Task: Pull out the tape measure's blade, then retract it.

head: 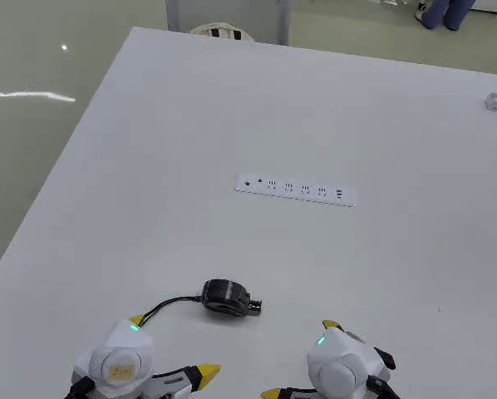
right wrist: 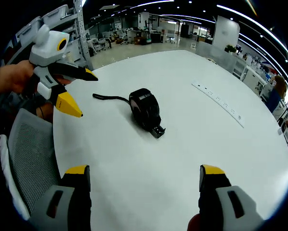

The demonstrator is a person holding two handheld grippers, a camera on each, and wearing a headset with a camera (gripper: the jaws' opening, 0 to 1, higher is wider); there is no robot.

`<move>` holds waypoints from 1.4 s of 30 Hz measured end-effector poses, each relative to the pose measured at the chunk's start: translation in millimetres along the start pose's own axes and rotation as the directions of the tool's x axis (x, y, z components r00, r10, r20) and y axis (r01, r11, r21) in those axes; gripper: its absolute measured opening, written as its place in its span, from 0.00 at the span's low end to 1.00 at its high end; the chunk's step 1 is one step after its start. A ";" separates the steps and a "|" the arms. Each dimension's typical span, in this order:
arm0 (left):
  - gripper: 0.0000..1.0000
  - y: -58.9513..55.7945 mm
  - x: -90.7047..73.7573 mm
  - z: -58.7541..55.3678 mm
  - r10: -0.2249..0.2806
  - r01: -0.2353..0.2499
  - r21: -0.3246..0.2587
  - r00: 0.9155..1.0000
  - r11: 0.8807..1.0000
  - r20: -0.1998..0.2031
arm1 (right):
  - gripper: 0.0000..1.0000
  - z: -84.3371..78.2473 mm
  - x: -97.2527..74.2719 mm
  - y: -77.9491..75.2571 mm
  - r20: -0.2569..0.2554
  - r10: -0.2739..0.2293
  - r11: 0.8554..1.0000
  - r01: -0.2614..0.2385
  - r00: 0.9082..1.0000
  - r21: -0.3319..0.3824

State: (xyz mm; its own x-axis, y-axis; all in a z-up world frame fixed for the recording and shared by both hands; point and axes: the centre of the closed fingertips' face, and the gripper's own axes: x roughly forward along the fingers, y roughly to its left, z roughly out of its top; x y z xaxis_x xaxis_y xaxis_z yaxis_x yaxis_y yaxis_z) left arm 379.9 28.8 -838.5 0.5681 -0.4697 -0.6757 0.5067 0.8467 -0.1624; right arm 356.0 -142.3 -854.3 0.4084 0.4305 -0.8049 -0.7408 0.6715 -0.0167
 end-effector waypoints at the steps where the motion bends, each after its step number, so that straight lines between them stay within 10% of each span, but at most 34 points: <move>1: 0.92 0.6 1.4 1.5 -0.006 0.006 0.007 1.000 1.000 0.000 | 0.96 1.9 0.6 0.3 0.003 0.004 1.000 -0.004 1.000 -0.010; 42: 0.88 4.5 46.3 19.9 -0.108 0.110 0.182 0.994 0.977 -0.022 | 0.87 27.2 36.9 -18.5 0.025 0.086 0.981 -0.080 0.996 -0.175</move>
State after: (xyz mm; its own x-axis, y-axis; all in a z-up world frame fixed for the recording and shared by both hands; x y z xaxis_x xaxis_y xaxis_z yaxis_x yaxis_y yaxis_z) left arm 421.5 5.9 -856.3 0.4958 -0.5531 -0.6695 0.6759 0.7298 -0.1024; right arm 399.3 -122.3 -867.5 0.3565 0.5019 -0.7880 -0.8531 0.5188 -0.0555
